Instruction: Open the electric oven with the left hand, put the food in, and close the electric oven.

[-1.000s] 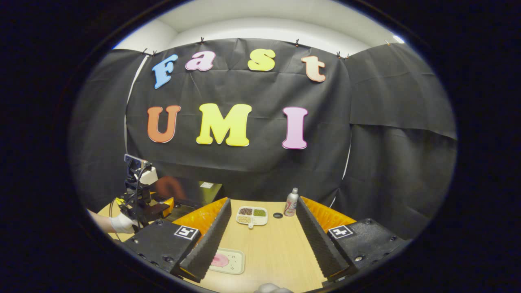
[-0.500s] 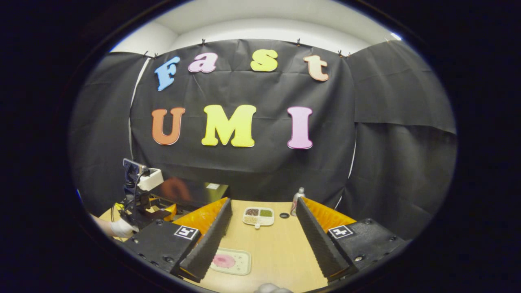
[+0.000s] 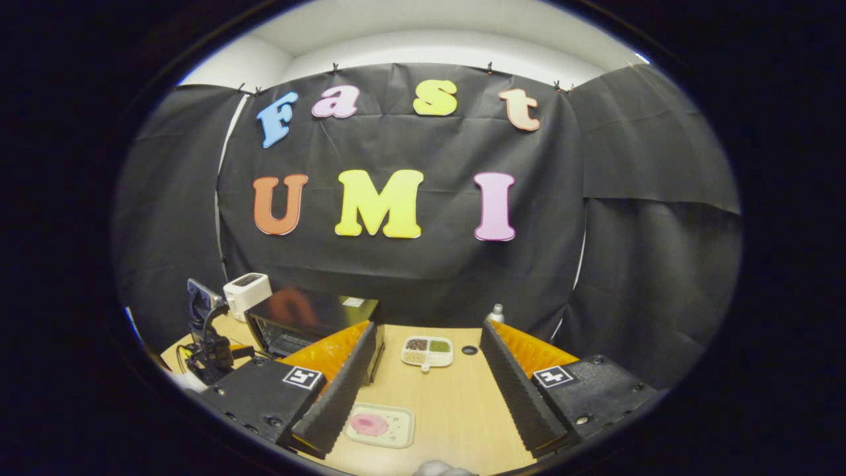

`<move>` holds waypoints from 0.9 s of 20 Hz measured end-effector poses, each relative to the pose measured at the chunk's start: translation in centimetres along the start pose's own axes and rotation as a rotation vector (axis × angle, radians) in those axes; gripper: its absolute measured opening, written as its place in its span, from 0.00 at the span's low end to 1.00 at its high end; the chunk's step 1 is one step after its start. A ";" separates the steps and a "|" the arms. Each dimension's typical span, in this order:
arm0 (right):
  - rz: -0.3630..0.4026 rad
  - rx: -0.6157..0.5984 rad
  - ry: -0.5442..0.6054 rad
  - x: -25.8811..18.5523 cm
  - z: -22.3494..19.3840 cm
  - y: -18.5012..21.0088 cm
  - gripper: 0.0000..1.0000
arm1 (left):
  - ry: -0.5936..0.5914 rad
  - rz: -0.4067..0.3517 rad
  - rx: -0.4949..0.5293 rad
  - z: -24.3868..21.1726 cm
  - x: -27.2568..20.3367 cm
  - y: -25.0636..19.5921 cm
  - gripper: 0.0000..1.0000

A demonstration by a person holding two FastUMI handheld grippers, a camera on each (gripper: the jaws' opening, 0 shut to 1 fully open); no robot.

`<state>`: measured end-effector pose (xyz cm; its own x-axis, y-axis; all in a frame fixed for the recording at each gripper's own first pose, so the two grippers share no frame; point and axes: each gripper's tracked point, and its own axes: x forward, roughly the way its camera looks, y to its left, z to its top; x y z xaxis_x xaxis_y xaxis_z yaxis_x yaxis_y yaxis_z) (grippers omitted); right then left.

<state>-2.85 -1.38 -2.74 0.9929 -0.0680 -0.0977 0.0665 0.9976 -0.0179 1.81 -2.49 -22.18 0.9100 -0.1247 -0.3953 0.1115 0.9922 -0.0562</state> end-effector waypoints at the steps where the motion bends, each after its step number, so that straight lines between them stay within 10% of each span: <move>1: 0.005 0.000 0.002 0.0 0.0 0.2 0.96 | 0.008 -0.004 0.003 -0.7 -0.3 -0.1 0.95; 18: -0.025 -0.034 0.110 -0.8 -5.0 -0.8 0.96 | 0.286 -0.007 -0.067 -12.1 -0.6 -0.7 0.95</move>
<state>-4.19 -2.14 -7.65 0.9741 -0.0952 -0.2051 0.0858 0.9948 -0.0547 -3.62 -3.16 -32.97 0.7590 -0.1374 -0.6364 0.0817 0.9899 -0.1162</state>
